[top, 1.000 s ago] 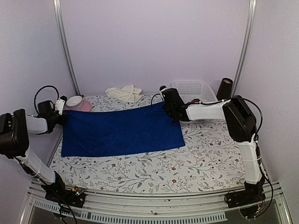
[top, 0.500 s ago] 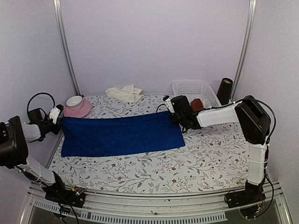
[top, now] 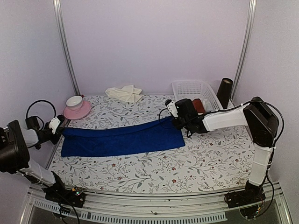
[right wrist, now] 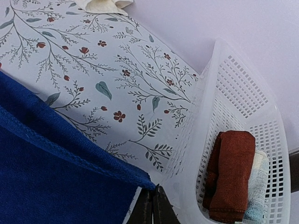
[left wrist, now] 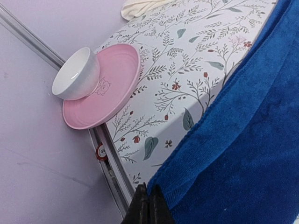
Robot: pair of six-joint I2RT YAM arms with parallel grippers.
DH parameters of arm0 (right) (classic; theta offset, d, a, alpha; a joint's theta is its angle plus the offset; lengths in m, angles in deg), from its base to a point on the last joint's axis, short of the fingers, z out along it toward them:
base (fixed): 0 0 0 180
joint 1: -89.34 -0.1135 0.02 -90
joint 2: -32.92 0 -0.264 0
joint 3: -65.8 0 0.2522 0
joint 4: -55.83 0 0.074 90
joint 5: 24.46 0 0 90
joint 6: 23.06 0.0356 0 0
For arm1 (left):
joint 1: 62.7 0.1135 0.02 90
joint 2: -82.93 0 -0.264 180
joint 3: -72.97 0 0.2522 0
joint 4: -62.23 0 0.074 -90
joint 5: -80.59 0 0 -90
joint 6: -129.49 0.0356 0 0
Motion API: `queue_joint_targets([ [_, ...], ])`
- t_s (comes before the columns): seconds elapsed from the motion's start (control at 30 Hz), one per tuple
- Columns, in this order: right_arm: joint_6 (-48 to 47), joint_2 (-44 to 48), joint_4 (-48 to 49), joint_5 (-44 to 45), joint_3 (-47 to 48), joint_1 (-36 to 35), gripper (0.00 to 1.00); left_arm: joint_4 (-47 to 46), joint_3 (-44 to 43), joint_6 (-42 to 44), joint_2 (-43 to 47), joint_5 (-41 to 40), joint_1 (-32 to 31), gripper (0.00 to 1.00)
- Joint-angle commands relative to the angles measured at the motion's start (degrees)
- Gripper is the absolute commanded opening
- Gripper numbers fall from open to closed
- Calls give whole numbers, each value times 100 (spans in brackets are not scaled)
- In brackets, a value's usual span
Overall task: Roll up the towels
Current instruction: Fold the towel at the center of the board.
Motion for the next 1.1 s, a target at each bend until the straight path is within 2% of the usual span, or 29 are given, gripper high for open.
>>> queue_joint_targets([
  [0.0,47,291,54,-38,-309,-54,2,409,12,437,175,444,241,0],
  [0.17,115,525,57,-98,-634,-60,1,1134,-92,963,235,820,479,0],
  [0.37,133,829,52,-248,-987,-86,1,1780,-77,1726,204,887,612,0],
  [0.7,2,934,-59,-290,-1505,-295,1,2544,-438,2356,-144,1066,998,0],
  [0.87,24,845,-129,-113,-1577,-323,1,3213,-838,2725,-429,1318,1221,0],
  [1.07,-52,878,-201,14,-1694,-336,1,3389,-816,3118,-466,1261,1391,0],
])
